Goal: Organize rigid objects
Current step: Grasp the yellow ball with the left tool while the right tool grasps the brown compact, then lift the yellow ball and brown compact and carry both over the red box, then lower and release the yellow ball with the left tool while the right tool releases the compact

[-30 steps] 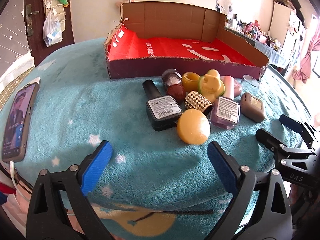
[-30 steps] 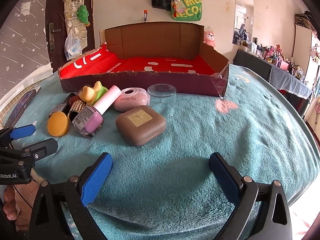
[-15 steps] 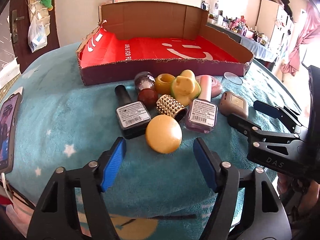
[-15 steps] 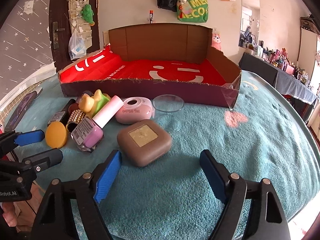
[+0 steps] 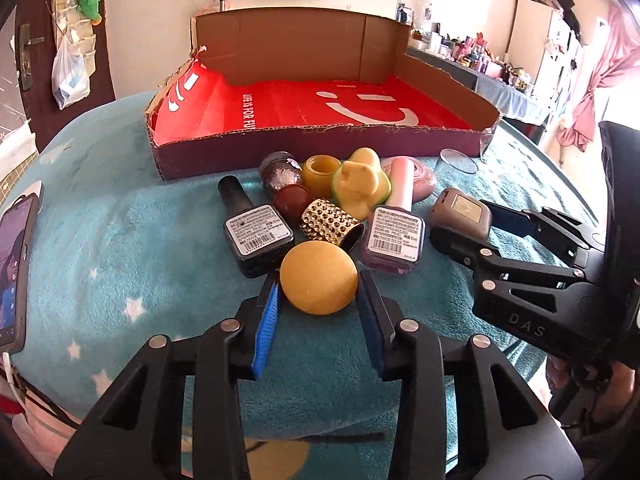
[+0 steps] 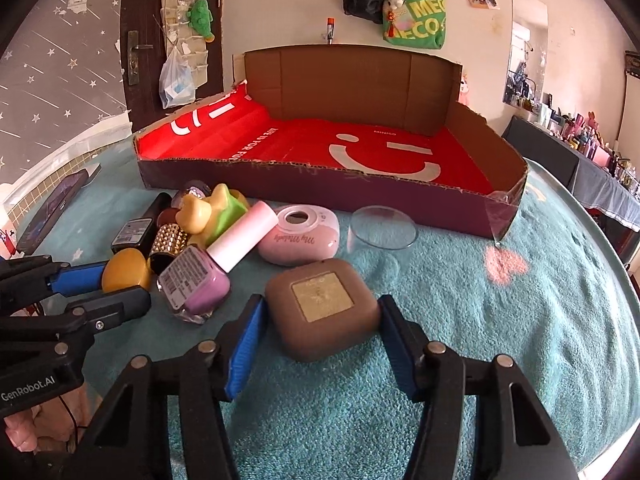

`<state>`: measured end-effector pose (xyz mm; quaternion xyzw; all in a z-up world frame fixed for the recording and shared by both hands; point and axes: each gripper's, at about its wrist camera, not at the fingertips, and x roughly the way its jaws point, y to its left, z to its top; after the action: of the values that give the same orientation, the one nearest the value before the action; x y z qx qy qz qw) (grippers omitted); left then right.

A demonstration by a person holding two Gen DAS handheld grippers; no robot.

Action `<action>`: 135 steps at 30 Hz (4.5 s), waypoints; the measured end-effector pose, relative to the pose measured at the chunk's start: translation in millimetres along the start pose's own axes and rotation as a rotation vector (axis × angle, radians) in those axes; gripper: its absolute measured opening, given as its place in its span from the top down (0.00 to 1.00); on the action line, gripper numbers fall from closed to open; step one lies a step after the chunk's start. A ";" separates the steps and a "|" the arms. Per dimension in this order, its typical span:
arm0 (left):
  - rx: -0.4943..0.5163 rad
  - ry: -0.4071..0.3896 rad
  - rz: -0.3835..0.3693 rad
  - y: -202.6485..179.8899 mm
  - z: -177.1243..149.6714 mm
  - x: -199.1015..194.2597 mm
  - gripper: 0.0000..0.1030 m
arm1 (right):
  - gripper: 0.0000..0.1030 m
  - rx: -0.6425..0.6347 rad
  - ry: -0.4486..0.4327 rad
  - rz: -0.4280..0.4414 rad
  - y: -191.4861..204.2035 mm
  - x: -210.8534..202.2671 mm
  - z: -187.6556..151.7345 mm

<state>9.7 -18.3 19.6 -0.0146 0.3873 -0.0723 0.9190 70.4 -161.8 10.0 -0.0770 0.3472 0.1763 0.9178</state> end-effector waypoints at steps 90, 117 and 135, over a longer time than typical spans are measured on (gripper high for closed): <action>-0.013 0.133 -0.019 54.7 164.5 144.1 0.66 | 0.64 0.122 0.161 0.015 -65.2 102.2 140.5; 0.021 0.102 0.011 47.5 167.9 144.7 0.41 | 0.69 0.182 0.135 0.046 -73.0 101.7 139.5; 0.109 -0.035 0.082 31.7 164.2 99.2 0.19 | 0.35 0.153 0.112 0.035 -66.9 84.9 135.8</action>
<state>199.2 -6.1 61.4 0.0502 0.3668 -0.0554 0.9273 237.6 -165.0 56.3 -0.0104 0.4117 0.1609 0.8970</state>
